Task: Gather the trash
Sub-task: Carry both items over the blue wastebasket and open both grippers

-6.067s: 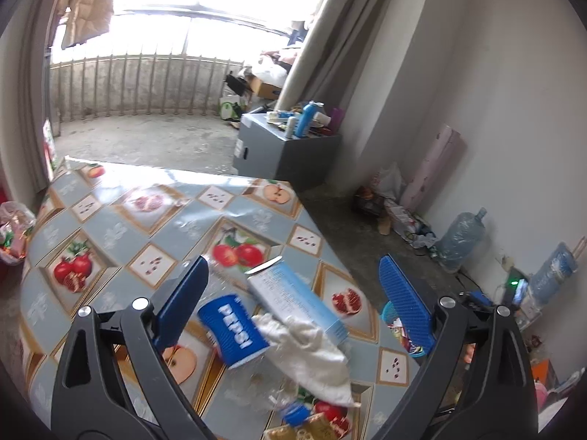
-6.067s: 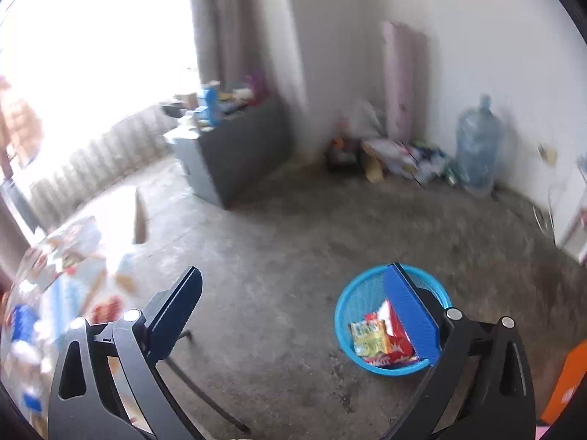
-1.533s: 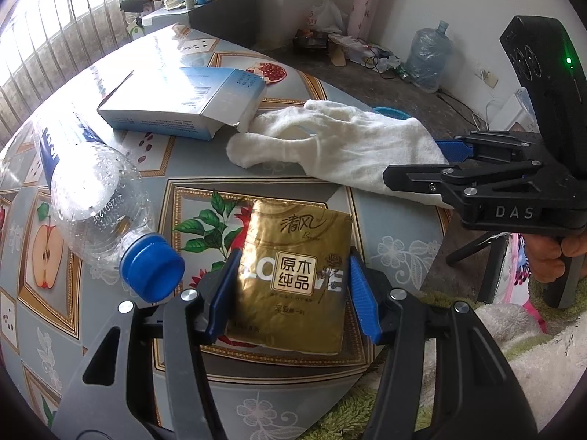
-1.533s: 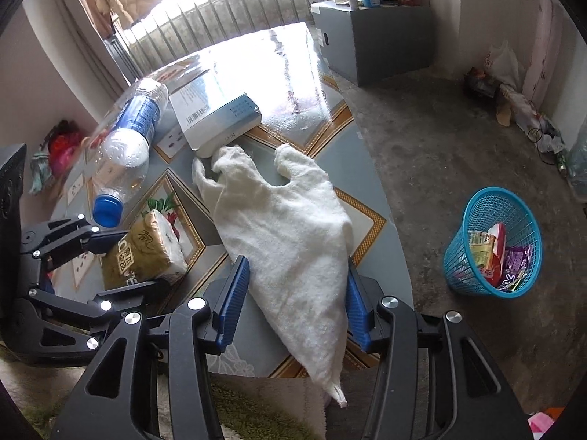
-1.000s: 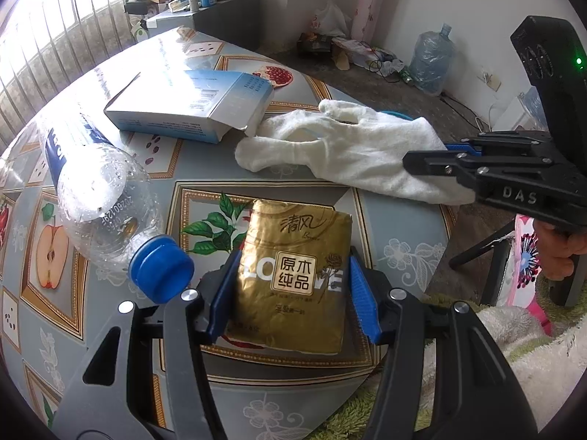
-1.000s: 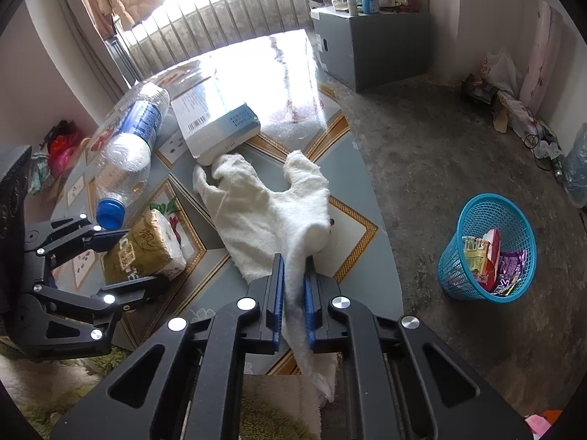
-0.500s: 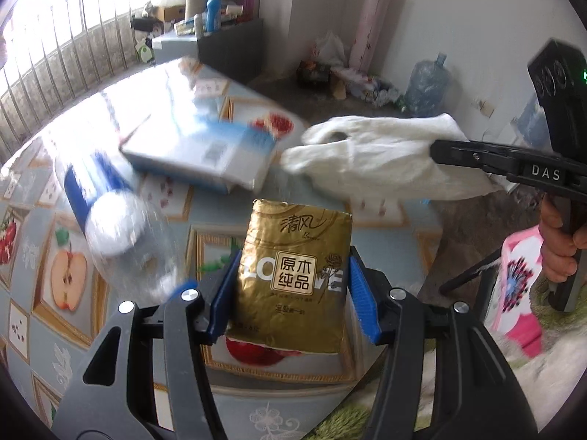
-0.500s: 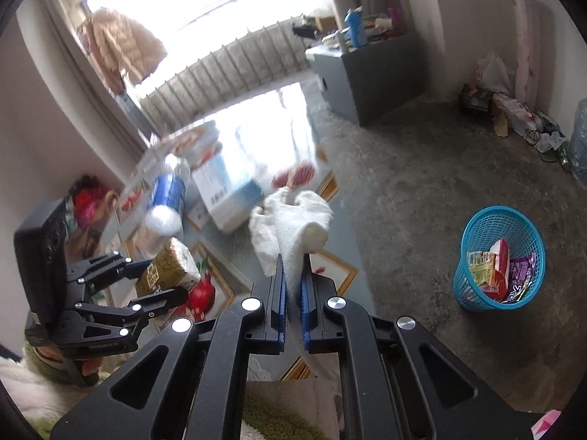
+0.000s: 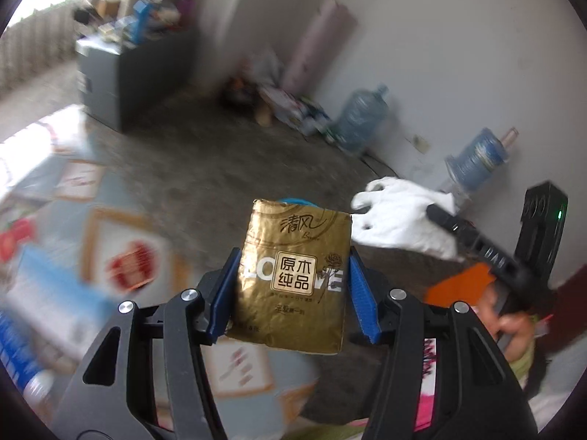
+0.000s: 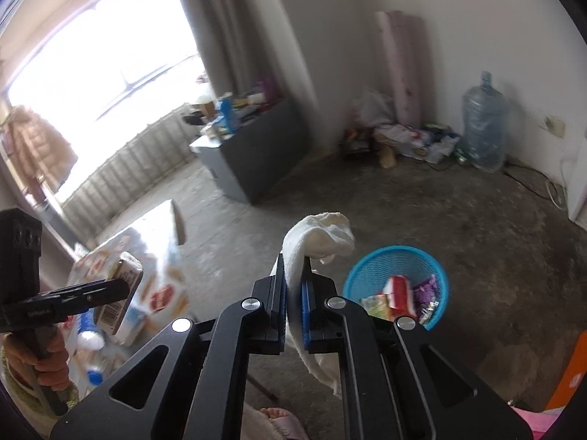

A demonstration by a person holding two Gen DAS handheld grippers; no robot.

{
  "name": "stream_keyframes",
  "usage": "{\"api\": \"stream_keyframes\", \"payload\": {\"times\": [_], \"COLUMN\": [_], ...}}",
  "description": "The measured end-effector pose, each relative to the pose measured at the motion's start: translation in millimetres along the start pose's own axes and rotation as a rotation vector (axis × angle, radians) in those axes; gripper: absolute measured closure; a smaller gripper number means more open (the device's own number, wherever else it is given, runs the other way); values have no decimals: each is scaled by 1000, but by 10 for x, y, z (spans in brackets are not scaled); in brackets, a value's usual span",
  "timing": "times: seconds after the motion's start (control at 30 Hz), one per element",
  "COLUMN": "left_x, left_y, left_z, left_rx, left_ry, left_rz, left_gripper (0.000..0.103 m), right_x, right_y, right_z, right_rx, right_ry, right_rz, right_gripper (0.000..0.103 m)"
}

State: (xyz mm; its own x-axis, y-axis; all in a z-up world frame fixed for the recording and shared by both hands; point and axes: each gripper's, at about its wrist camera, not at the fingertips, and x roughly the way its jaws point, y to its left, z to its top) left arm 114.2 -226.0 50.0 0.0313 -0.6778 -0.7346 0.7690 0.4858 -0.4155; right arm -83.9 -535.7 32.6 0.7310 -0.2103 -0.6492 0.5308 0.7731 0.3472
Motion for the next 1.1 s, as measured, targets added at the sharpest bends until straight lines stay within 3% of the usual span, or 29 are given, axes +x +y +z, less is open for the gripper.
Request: {"api": "stream_keyframes", "payload": {"times": [0.27, 0.5, 0.57, 0.6, 0.8, 0.97, 1.1], "left_x": [1638, 2708, 3002, 3101, 3131, 2784, 2260], "left_y": [-494, -628, -624, -628, -611, -677, -724], "left_z": [492, 691, 714, 718, 769, 840, 920], "left_rx": [85, 117, 121, 121, 103, 123, 136], "left_ry": [222, 287, 303, 299, 274, 218, 157], "left_rz": [25, 53, 67, 90, 83, 57, 35], "left_gripper": [50, 49, 32, 32, 32, 32, 32], "right_x": [895, 1838, 2171, 2331, 2576, 2267, 1895], "right_y": [-804, -1429, -1619, -1699, -1885, -1844, -1565], "right_z": [10, 18, -43, -91, -249, -236, -148], "right_rx": [134, 187, 193, 196, 204, 261, 274], "right_ry": [126, 243, 306, 344, 347, 266, 168], "right_rz": [-115, -193, -223, -225, -287, -270, -224], "right_gripper": [96, 94, 74, 58, 51, 48, 39]}}
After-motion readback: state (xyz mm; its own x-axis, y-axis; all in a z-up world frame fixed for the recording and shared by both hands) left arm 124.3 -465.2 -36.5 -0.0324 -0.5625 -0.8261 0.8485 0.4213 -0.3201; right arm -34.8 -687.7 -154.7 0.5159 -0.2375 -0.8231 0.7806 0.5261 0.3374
